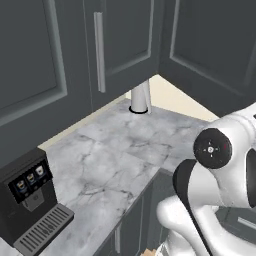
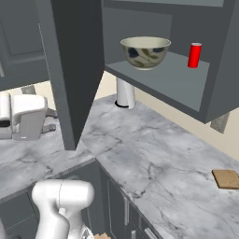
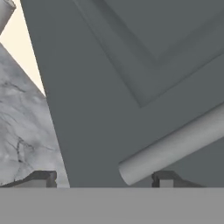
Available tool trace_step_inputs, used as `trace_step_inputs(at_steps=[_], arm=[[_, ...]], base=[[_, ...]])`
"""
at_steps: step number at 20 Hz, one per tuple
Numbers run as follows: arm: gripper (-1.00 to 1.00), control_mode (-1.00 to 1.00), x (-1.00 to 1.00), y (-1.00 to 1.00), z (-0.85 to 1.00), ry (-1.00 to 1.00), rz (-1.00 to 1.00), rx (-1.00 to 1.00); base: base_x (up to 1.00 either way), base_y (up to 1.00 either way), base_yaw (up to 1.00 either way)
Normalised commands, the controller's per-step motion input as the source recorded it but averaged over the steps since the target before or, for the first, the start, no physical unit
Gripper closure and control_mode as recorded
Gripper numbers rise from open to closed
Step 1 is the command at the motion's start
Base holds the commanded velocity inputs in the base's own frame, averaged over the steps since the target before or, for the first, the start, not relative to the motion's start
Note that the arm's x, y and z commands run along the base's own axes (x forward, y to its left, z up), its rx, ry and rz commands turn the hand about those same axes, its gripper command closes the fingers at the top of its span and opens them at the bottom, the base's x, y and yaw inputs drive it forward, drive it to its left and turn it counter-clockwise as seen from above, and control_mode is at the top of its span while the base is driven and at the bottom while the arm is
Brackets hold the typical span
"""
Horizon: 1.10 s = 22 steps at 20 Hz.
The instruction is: Pick the mug and place it in the sink. Pick the bowl and place it in the open cabinet and then close the cabinet.
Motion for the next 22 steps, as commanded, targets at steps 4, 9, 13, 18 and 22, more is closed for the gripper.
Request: trace_step_inputs(at_steps=[4,9,13,18,22], arm=[[-1.00,-1.00,0.28,-0.75,0.00,-0.01,0.00,0.07],[-1.00,-1.00,0.38,-0.75,0.00,-0.07,0.05,0.04],[-1.00,-1.00,0.47,-0.82,-0.01,-0.11,0.15,0.06],[-1.00,-1.00,0.56,-0.73,0.00,-0.15,0.18,0.07],[-1.00,-1.00,0.68,-0.65,0.00,-0.13,0.19,0.08]], base=[[0.00,0.00,0.00],[0.00,0.00,0.00],[0.00,0.00,0.00],[0.00,0.00,0.00],[0.00,0.00,0.00]])
